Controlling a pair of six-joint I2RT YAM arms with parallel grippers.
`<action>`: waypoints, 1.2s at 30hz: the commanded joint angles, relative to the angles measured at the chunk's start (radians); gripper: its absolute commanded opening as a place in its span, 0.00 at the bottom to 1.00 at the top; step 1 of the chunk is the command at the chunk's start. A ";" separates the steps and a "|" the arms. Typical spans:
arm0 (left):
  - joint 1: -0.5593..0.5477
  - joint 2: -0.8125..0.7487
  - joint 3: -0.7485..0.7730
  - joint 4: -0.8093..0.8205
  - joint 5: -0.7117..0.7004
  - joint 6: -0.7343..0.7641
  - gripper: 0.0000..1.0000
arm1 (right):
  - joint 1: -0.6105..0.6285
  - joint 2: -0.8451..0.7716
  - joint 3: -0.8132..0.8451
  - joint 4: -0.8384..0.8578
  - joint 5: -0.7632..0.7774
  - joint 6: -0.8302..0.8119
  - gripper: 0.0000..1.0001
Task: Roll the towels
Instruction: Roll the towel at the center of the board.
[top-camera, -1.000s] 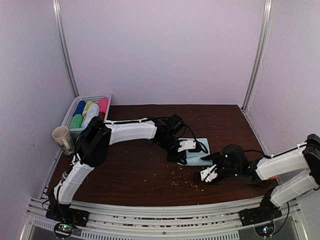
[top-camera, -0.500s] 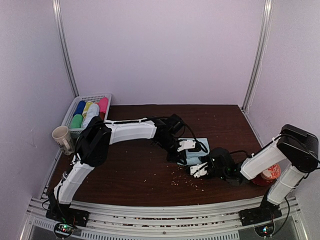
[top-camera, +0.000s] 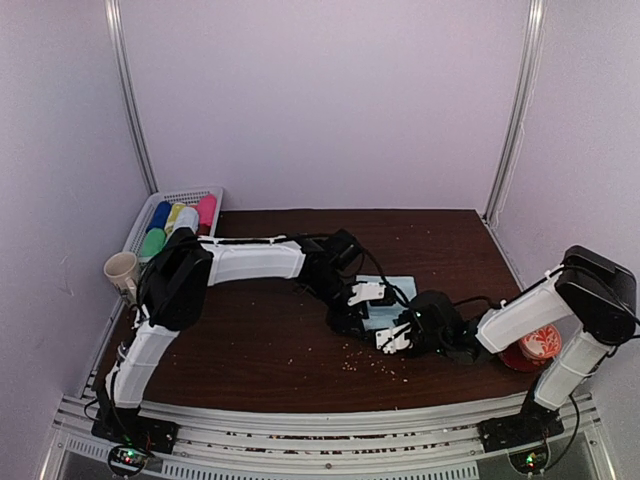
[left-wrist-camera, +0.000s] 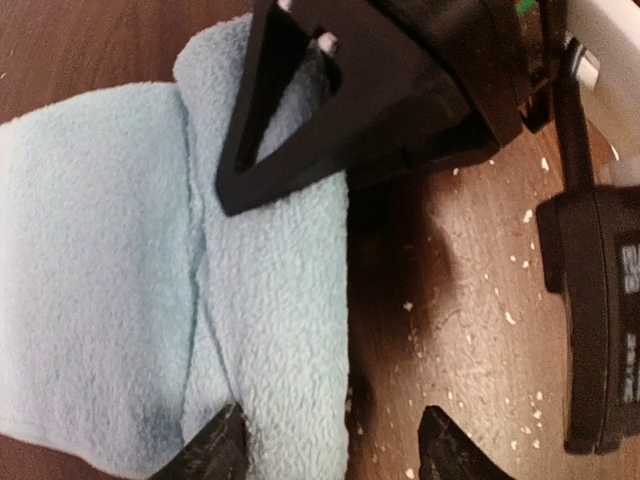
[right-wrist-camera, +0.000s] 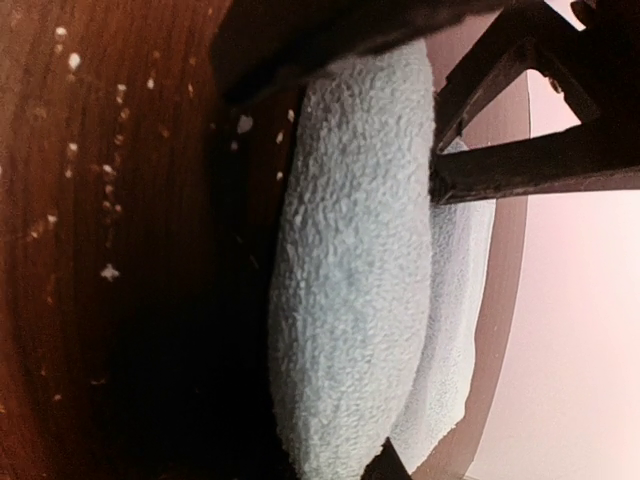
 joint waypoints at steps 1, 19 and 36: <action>0.038 -0.140 -0.125 0.050 -0.124 -0.027 0.62 | -0.016 -0.024 0.010 -0.138 -0.071 0.042 0.08; 0.038 -0.524 -0.751 0.760 -0.216 0.012 0.74 | -0.200 0.044 0.279 -0.639 -0.461 0.142 0.10; -0.109 -0.512 -0.922 1.065 -0.438 0.258 0.60 | -0.336 0.372 0.773 -1.317 -0.796 0.118 0.11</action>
